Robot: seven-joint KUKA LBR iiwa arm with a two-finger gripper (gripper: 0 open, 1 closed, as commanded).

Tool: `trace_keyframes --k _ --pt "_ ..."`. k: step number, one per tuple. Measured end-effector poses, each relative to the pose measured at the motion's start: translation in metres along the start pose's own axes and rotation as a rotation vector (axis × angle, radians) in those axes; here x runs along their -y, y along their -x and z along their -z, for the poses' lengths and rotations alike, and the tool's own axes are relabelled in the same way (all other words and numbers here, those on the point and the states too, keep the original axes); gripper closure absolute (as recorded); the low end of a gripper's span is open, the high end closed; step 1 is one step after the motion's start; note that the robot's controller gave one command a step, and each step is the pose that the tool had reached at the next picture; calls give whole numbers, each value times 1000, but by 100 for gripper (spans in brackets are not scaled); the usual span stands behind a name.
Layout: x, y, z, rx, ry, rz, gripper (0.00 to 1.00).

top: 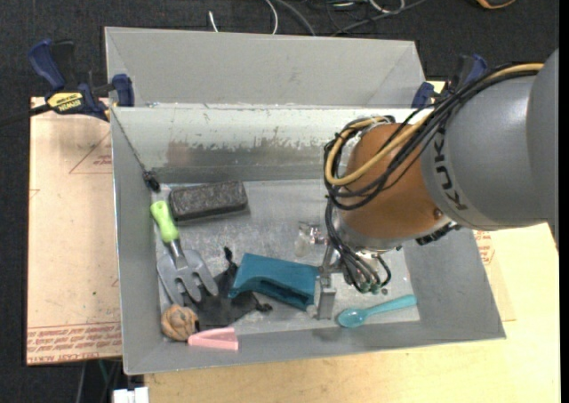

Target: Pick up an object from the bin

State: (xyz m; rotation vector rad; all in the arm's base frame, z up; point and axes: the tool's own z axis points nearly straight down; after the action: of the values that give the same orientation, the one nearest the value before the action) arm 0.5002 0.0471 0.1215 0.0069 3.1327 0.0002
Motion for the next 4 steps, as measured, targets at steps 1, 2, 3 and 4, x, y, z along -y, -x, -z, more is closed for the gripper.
trace_keyframes --k 1,2,3,4 --pt "-52 -1 -37 0 4 -69 0" --pt "-23 1 -51 10 1 -66 100" --pt "-23 1 -51 10 1 -67 100" --pt "-25 1 9 0 -1 -108 100"
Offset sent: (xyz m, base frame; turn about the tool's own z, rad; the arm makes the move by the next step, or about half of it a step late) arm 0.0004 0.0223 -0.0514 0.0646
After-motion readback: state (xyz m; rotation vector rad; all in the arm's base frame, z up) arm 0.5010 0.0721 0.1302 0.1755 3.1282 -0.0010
